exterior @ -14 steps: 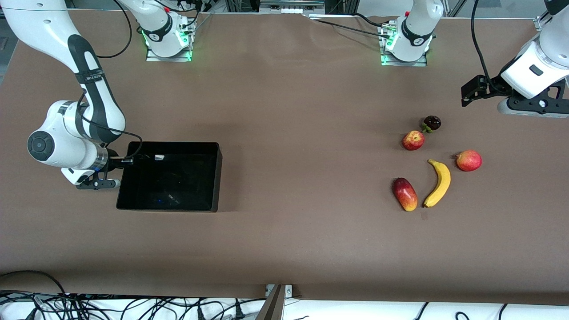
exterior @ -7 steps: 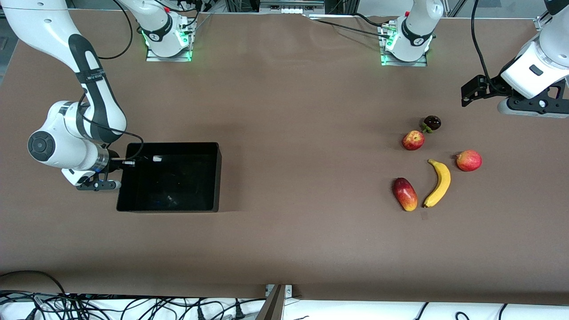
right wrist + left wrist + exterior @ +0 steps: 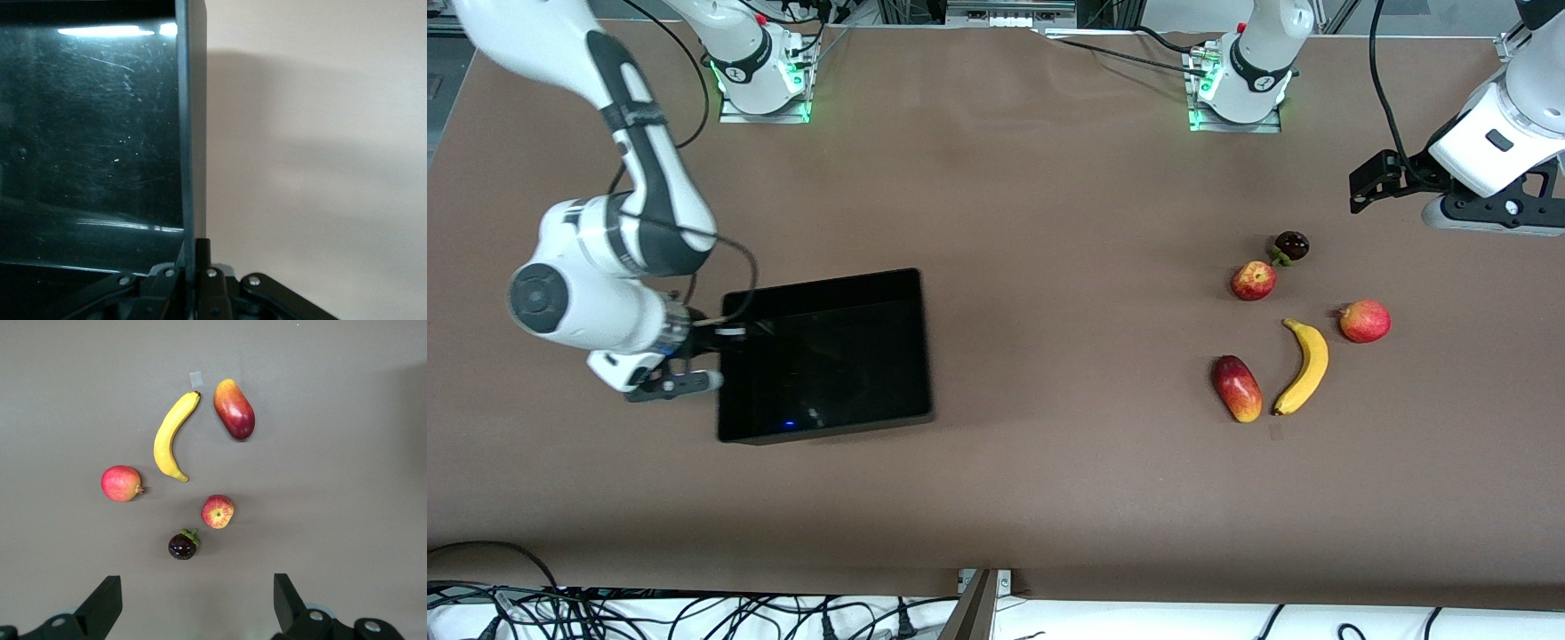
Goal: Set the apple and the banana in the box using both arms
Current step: 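Grip the box rim with the right gripper and slide it toward the fruit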
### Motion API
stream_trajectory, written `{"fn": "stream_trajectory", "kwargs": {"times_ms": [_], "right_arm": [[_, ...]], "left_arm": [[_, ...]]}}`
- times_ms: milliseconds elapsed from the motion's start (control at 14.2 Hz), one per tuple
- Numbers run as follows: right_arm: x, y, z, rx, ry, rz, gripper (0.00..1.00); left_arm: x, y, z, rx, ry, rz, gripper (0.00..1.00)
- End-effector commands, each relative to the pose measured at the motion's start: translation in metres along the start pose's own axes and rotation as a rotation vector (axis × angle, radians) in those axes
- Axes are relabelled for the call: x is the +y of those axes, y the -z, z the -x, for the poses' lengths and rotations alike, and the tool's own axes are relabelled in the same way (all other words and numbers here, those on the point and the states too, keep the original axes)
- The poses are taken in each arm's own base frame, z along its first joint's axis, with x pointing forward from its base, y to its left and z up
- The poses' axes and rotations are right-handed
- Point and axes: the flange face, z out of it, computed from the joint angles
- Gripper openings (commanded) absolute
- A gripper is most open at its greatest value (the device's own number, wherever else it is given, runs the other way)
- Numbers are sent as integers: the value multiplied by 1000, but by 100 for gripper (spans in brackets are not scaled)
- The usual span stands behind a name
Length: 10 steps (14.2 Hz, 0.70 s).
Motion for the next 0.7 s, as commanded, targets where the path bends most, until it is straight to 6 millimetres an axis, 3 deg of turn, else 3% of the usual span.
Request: {"fn": "stream_trajectory", "kwargs": {"times_ms": [0,141,352,634], "right_arm": [[-107,-7,4,-14,-51,-31,0],[-180,-29,15,-28,-110,-26,0],[-261,-55,21,-1,-202,-38,0],[-337,-92,24,35,-323,-74,0]], "left_arm": [[2,6,-2,-1,3,-19,100],[2,6,-2,-1,3,-19,100],[2,6,-2,-1,3,-19,100],[1,6,-2,-1,4,-19,100]]}}
